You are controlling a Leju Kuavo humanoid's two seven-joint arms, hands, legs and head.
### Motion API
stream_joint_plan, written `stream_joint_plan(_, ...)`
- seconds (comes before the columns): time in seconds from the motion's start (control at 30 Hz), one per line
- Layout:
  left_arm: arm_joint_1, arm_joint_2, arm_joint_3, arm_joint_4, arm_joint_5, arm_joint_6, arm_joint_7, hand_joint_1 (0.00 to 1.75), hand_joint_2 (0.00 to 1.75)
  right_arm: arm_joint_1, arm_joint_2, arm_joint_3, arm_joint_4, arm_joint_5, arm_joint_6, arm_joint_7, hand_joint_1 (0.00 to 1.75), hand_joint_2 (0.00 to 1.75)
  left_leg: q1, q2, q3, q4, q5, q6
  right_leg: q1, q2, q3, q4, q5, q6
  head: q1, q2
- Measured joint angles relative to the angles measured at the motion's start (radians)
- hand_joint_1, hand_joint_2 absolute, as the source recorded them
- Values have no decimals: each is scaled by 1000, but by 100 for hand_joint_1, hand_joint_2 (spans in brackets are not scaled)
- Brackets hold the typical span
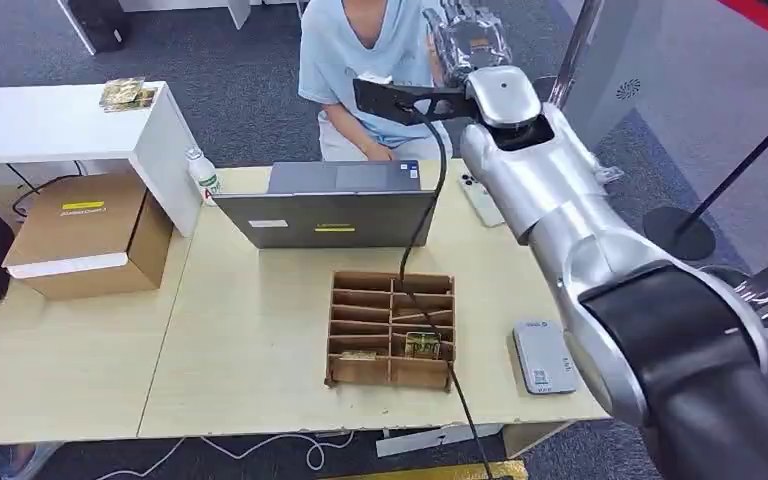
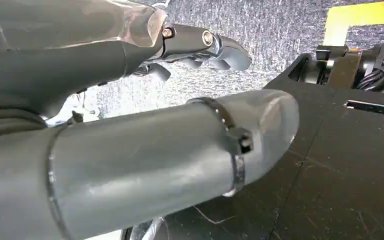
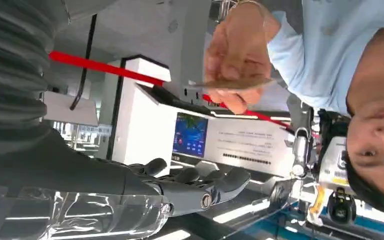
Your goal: Pass the card to the sensor for recognition and then transmit it.
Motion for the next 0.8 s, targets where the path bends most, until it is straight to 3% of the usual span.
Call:
stream_joint_plan(0.27,2,0,0,0,0,3,0,0,0,-3,0,-5,35,-3,-1,0,0,175,0,0,0,0,0,0,0,0,0,0,0,0,0,0)
stream_joint_plan(0.3,3,0,0,0,0,3,0,0,0,-3,0,-7,39,-4,0,1,51,175,0,0,0,0,0,0,0,0,0,0,0,0,0,0)
stream_joint_plan(0.33,4,0,-1,0,0,4,0,0,0,-4,0,-9,43,-5,0,1,175,175,0,0,0,0,0,0,0,0,0,0,0,0,0,0)
stream_joint_plan(0.8,9,0,-2,0,0,20,0,0,0,-5,-8,-32,66,-29,-49,-8,175,175,0,0,0,0,0,0,0,0,0,0,0,0,0,0)
